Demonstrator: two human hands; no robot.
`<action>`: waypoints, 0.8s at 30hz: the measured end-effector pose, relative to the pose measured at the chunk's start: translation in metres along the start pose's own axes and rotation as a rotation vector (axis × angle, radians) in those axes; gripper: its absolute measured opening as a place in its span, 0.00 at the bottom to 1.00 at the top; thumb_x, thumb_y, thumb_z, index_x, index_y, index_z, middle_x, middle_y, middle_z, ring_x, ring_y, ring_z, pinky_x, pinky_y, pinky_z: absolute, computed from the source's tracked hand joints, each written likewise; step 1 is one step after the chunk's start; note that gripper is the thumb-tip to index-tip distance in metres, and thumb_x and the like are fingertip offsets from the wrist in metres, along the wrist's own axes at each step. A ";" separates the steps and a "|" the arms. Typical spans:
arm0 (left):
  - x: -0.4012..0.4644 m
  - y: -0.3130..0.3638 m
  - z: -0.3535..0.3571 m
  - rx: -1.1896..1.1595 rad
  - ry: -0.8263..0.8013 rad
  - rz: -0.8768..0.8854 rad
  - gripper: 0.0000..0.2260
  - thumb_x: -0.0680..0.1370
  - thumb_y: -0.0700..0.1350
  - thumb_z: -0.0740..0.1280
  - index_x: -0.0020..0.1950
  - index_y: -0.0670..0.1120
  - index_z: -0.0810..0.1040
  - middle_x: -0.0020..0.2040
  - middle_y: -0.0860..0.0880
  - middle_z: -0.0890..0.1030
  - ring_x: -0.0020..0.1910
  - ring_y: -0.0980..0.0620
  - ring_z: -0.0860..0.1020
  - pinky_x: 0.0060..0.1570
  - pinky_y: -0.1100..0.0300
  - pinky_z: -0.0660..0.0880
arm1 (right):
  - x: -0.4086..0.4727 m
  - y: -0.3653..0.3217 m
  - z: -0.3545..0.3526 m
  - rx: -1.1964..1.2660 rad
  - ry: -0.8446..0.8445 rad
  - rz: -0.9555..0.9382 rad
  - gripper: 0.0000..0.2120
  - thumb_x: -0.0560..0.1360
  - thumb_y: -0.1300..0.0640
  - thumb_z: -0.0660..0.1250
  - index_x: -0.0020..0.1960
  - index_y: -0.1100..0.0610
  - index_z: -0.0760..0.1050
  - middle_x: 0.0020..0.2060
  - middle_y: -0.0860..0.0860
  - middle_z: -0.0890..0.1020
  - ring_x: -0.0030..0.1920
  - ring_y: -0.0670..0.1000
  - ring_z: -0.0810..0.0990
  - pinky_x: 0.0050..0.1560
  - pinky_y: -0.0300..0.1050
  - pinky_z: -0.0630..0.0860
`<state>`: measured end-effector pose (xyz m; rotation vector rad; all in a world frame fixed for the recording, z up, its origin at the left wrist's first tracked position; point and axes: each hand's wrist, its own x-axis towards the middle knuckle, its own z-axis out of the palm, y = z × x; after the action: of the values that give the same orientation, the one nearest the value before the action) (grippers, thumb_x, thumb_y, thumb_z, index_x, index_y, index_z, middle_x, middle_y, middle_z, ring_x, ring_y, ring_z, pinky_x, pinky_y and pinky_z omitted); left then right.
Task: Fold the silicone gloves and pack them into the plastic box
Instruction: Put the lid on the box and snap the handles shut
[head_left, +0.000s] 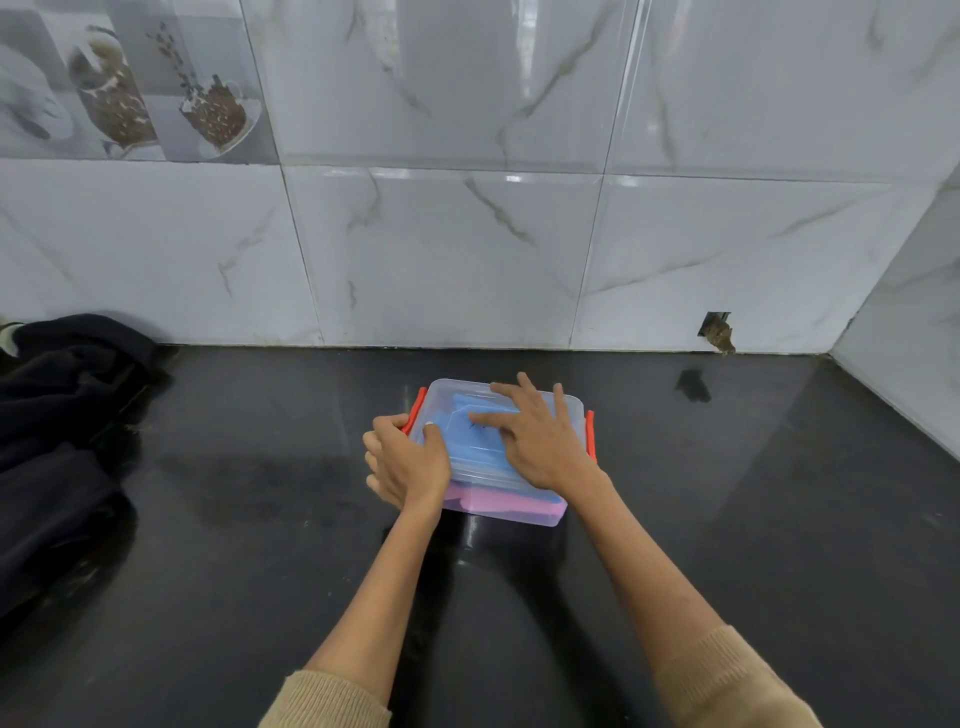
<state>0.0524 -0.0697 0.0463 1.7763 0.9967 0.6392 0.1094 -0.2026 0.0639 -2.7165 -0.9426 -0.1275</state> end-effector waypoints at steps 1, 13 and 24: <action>-0.002 0.000 -0.001 -0.008 0.001 -0.003 0.12 0.76 0.45 0.66 0.57 0.47 0.71 0.59 0.46 0.73 0.58 0.46 0.73 0.63 0.49 0.64 | -0.004 -0.002 0.003 0.022 -0.007 -0.012 0.22 0.80 0.58 0.53 0.65 0.36 0.71 0.75 0.44 0.57 0.78 0.54 0.43 0.73 0.63 0.35; -0.015 -0.002 -0.005 -0.017 0.053 0.022 0.11 0.75 0.44 0.66 0.56 0.46 0.71 0.58 0.46 0.73 0.57 0.47 0.74 0.61 0.50 0.66 | -0.018 0.001 0.004 -0.063 0.049 0.026 0.22 0.79 0.56 0.53 0.63 0.32 0.71 0.76 0.41 0.54 0.77 0.56 0.39 0.69 0.69 0.31; -0.009 -0.008 -0.011 -0.027 -0.009 0.014 0.11 0.74 0.45 0.68 0.53 0.48 0.69 0.55 0.47 0.73 0.51 0.48 0.75 0.61 0.49 0.67 | -0.035 0.001 0.006 0.131 0.589 0.446 0.12 0.75 0.62 0.59 0.46 0.50 0.80 0.61 0.45 0.78 0.69 0.50 0.71 0.75 0.51 0.52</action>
<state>0.0367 -0.0704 0.0429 1.7624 0.9656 0.6503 0.0821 -0.2228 0.0525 -2.4615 -0.1697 -0.6975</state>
